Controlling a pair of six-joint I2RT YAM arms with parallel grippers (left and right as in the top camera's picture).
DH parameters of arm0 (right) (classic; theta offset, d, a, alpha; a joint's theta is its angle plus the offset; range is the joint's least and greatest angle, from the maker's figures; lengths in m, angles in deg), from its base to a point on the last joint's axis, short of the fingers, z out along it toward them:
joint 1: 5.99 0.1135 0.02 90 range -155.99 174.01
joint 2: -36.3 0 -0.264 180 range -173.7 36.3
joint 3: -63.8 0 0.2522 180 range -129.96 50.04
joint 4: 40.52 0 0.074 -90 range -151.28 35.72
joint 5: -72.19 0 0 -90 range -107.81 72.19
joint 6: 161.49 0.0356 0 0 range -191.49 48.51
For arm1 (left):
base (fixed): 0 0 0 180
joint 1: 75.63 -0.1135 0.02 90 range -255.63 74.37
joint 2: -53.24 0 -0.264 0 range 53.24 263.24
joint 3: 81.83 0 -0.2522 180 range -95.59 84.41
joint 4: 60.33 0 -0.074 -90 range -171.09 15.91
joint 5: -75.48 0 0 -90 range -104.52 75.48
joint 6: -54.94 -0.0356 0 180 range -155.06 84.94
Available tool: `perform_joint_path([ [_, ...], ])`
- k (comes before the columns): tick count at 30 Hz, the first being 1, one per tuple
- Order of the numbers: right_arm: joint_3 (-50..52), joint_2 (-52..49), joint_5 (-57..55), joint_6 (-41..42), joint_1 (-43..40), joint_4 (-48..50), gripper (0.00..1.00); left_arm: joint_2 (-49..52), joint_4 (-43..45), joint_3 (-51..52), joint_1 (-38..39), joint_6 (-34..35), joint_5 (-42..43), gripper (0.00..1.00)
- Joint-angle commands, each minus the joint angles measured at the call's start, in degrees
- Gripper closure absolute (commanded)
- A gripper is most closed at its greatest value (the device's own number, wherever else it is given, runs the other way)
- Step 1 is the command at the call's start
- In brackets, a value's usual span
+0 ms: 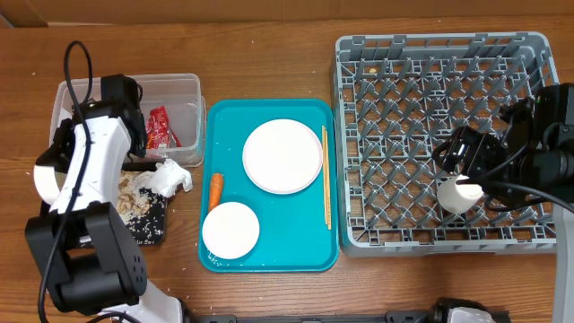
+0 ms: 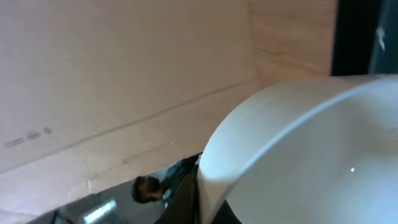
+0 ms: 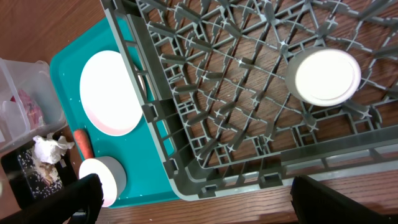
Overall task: Sort waste into correct bins and load items into the dishwasher
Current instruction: 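Tilt the bowl with left gripper to dump food onto black tray, then carry the empty bowl back and set it on the white plate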
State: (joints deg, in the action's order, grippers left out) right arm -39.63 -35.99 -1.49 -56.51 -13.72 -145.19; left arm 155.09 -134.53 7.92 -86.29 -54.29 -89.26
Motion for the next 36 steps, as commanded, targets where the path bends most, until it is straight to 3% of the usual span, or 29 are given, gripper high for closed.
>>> perform_joint_path([
  [1,-0.4,0.2,0.3,-0.2,0.3,0.1,0.00,-2.5,-2.3,-0.4,-1.0,3.3,2.2,0.96],
  [3,-0.4,0.2,0.3,-0.2,0.3,0.1,0.00,-2.8,-1.9,-0.4,-1.0,3.5,2.5,0.96],
  [6,-0.4,0.2,0.3,-0.2,0.3,0.0,0.00,-4.0,5.0,-0.4,1.4,-4.3,-10.4,0.96],
  [8,-0.4,0.2,0.3,-0.2,0.3,0.0,0.00,-5.3,12.9,-0.4,3.1,-6.8,-6.8,0.96],
  [11,-0.4,0.2,0.3,-0.2,0.3,-0.2,0.00,-6.0,7.4,-0.4,2.6,-6.5,0.3,0.96],
  [13,-0.4,0.2,0.3,-0.2,0.3,-0.6,0.00,-5.9,5.1,-0.4,1.9,-8.8,-5.2,0.96],
  [16,-0.4,0.2,0.3,-0.2,0.3,-0.7,0.00,-7.3,9.7,-0.4,1.9,-7.8,-1.5,0.96],
  [21,-0.4,0.2,0.3,-0.2,0.3,-0.5,0.00,-9.7,8.4,-0.4,3.0,-7.1,3.0,0.96],
  [26,-0.4,0.2,0.9,-0.2,0.3,0.4,0.00,-17.4,6.7,-3.2,10.5,-2.0,20.8,0.96],
  [32,-0.4,0.2,11.2,-2.0,0.3,5.6,0.00,-25.2,2.2,-11.1,21.9,4.7,58.9,0.96],
  [35,-0.4,0.2,16.6,-2.0,1.0,9.7,0.02,-26.7,3.0,-11.8,26.7,8.4,68.8,0.95],
  [36,-0.4,0.2,17.1,-2.0,1.6,11.0,0.04,-26.9,3.2,-11.8,28.3,9.1,71.1,0.91],
])
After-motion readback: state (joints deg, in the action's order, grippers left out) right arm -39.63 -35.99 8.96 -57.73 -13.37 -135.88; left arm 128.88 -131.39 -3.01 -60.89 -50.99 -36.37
